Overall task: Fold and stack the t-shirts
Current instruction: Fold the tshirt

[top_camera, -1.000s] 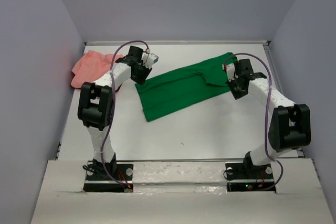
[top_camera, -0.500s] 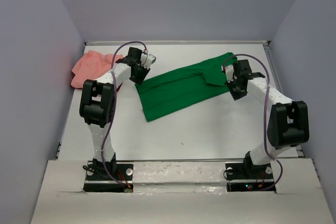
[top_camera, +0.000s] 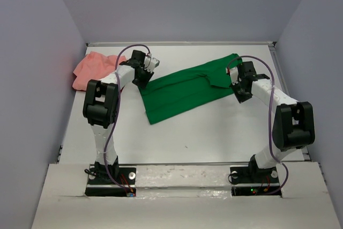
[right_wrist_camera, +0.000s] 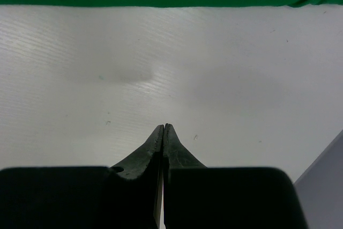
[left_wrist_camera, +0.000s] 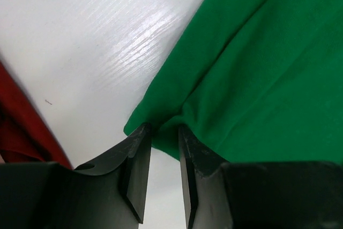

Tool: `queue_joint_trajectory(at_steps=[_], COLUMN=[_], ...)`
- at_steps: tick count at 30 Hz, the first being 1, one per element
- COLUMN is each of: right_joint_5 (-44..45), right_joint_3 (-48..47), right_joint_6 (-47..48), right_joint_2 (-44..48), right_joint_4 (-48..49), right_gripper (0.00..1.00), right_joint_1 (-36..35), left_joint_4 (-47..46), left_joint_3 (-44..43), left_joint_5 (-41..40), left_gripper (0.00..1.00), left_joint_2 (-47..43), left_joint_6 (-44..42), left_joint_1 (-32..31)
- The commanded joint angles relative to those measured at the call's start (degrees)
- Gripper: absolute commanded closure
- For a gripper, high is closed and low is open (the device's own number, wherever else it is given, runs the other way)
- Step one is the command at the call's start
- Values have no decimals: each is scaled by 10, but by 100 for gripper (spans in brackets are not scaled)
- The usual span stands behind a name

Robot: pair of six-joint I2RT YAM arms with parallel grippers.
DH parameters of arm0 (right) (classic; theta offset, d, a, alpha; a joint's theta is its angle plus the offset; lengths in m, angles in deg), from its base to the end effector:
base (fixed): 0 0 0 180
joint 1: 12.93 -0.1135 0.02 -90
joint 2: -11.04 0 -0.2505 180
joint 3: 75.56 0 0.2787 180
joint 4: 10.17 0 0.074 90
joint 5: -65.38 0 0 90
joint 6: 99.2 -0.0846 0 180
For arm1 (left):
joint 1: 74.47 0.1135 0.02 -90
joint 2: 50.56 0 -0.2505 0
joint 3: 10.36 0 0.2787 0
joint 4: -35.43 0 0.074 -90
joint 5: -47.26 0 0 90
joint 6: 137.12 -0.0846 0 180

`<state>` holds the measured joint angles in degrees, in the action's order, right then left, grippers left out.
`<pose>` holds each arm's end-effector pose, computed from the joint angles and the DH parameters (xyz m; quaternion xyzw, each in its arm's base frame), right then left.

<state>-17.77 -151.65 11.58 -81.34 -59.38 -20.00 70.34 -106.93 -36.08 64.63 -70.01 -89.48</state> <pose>0.3619 0.0347 0.1418 -0.2224 0.9499 -0.0832 0.2033 0.4656 -0.1350 0.1241 0.3251 0.8909 -0.0336 0.3154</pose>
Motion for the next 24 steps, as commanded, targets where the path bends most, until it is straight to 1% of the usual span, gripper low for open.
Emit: queue_joint_trajectory(at_steps=[1,2,4,9,12,13,14,19,24], right_joint_5=[11,13,15,19,25,27,29,32,34], right_joint_3=[-16,-16,-15,-15,-16,-16,-16,-16,-22], right_joint_6=[1,1,2,3,3,3,3,3,3], right_joint_2=[1,-1,1,5,3,2,1,1,-1], right_joint_4=[16,16,17,17,16,16,16,15,14], right_gripper=[97,97,97,97,97,97,97,97,97], right_joint_1=[5,5,5,5,5,5,5,5,5], left_joint_4=[6,6,7,10,13,13,14,31,46], left_joint_3=[-5,-5,-5,-1,-2,-2,-2,1,14], left_joint_5=[13,13,17,20,21,21,21,36,42], left_gripper=[63,63,69,69,84,95,99,100,100], left_joint_2=[2,3,3,2,0,-2,-4,-31,-79], left_joint_6=[0,-1,-2,-4,-4,-3,-2,-8,-21], left_joint_1=[2,2,2,2,2,2,2,2,1])
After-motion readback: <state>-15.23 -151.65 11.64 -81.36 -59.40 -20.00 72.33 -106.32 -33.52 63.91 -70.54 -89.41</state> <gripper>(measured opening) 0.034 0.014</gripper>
